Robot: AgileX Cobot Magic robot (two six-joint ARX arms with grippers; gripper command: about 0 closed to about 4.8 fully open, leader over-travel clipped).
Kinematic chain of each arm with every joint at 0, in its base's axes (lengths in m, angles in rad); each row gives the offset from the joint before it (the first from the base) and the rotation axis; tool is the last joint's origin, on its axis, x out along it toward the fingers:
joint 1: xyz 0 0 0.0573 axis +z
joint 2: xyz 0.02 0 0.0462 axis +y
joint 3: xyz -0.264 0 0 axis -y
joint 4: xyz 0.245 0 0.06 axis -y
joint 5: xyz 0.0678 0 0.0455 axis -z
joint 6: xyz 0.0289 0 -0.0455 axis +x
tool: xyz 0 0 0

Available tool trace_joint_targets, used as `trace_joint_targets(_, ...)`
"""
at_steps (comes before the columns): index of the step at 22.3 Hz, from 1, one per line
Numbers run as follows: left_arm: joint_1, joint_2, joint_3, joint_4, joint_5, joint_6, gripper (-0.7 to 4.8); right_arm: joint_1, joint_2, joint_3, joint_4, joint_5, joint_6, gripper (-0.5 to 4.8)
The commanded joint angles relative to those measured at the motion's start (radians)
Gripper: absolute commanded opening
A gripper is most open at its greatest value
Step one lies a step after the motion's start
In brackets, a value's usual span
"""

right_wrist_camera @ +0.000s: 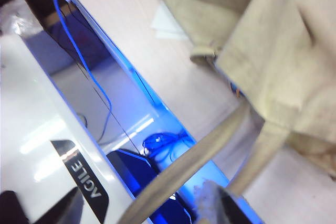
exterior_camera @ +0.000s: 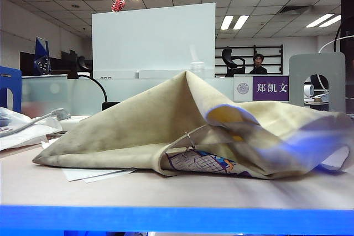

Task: Take the glasses case out of the canvas bag and put it on the table.

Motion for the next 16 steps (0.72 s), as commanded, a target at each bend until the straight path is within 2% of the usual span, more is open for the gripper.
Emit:
trace_joint_targets(1,-0.002,0.011,-0.027,-0.008,-0.074,0.018,0.55,-0.004,-0.02,0.009,0.036,0.008,0.027,3.23)
trace_joint_targets(2,-0.002,0.011,-0.046,-0.008,-0.103,0.025,0.55,-0.01,-0.033,0.013,0.055,0.028,0.029,3.23)
trace_joint_targets(4,-0.002,0.011,-0.108,-0.008,-0.17,0.039,0.55,-0.038,-0.091,0.031,0.102,0.136,0.023,3.23)
trace_joint_targets(5,-0.002,0.011,-0.153,-0.008,-0.234,0.068,0.55,-0.063,-0.132,0.044,0.134,0.182,0.015,3.22)
trace_joint_targets(8,-0.001,0.016,-0.241,0.0,-0.335,0.126,0.54,-0.101,-0.192,0.063,0.163,0.22,0.013,3.14)
trace_joint_targets(10,0.037,0.017,-0.333,0.04,-0.347,0.158,0.54,-0.129,-0.249,0.069,0.164,0.233,0.013,2.92)
trace_joint_targets(13,0.107,0.017,-0.476,0.092,-0.344,0.166,0.54,-0.147,-0.308,0.069,0.122,0.245,0.015,2.92)
trace_joint_targets(14,0.144,0.017,-0.563,0.126,-0.344,0.185,0.54,-0.146,-0.33,0.069,0.078,0.267,0.016,2.92)
trace_joint_targets(16,0.171,0.017,-0.641,0.166,-0.344,0.217,0.54,-0.146,-0.345,0.068,0.035,0.271,0.031,2.92)
